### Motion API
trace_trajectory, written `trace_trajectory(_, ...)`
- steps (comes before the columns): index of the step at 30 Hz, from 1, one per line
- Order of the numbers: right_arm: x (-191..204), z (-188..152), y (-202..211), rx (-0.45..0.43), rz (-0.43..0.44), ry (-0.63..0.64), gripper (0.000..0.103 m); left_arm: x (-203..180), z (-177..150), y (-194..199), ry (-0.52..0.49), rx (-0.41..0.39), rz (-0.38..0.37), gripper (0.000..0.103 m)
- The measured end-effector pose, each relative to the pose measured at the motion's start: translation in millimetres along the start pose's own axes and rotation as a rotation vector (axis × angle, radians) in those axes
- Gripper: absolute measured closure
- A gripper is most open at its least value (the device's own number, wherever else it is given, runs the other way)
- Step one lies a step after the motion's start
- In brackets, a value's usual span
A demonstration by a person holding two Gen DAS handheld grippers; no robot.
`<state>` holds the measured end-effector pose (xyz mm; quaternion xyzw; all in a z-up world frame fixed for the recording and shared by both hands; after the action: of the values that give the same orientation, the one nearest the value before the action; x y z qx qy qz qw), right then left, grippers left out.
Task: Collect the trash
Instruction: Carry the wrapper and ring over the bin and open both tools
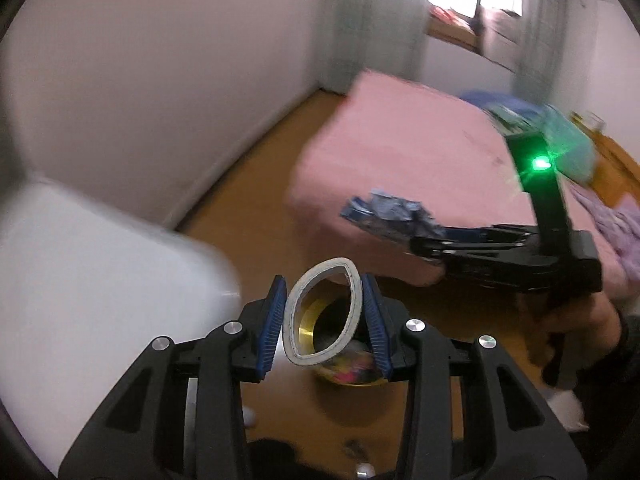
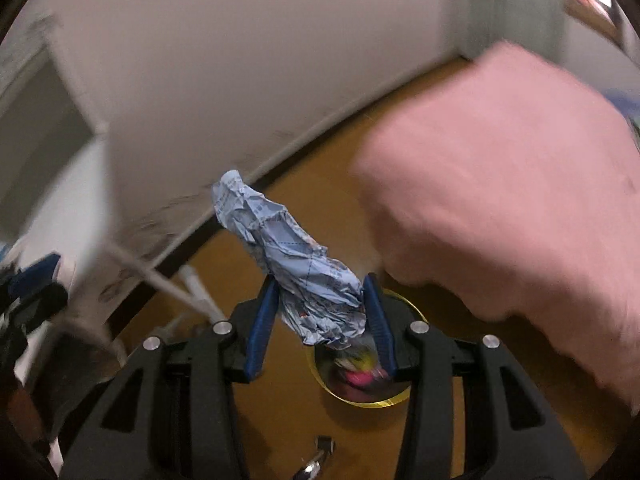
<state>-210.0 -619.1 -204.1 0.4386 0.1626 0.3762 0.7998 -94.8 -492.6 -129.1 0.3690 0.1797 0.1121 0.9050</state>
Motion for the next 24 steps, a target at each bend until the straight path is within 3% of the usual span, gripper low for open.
trace_trajectory(4, -45.9, -42.3, -51.4, 0.110, -0.039, -0.108, 0.059, -25.9, -29.4, -91.1, 0.011, 0.123, -0.086, 0.065)
trace_trajectory(8, -69.4, -91.6, -111.4, 0.255, -0.021, -0.207, 0.059, -20.6, -67.5, -181.8, 0.009, 0.234, -0.039, 0.065)
trace_trajectory(10, -70.8, -109.2, -130.9, 0.303, -0.015, -0.224, 0.059, -3.1, -86.2, -212.8, 0.018, 0.252, -0.025, 0.065)
trace_trajectory(13, -68.4, -120.6, -146.0, 0.332, 0.000, -0.236, 0.059, 3.8, -106.2, -235.3, 0.004, 0.295, 0.011, 0.065)
trace_trajectory(22, -73.6, -132.5, -156.4, 0.355, 0.024, -0.234, 0.059, 4.9, -111.4, -255.2, 0.037, 0.314, 0.030, 0.065)
trace_trajectory(24, -75.0, -131.9, -157.5, 0.358, 0.031, -0.234, 0.059, 4.5, -111.8, -253.5, 0.040, 0.314, 0.035, 0.058)
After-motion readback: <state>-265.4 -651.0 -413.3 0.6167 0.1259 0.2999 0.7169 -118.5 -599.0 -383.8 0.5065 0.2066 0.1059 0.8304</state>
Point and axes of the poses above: each gripper's, at about its wrist camera, not at the fingertips, and y roughly against the way its jaws point, x to its left, z to its top, the point moved 9 cm from there along -y, roughly the way its jaws point, and after that the axes turned 9 degrees about y, right-handed, at the moved point
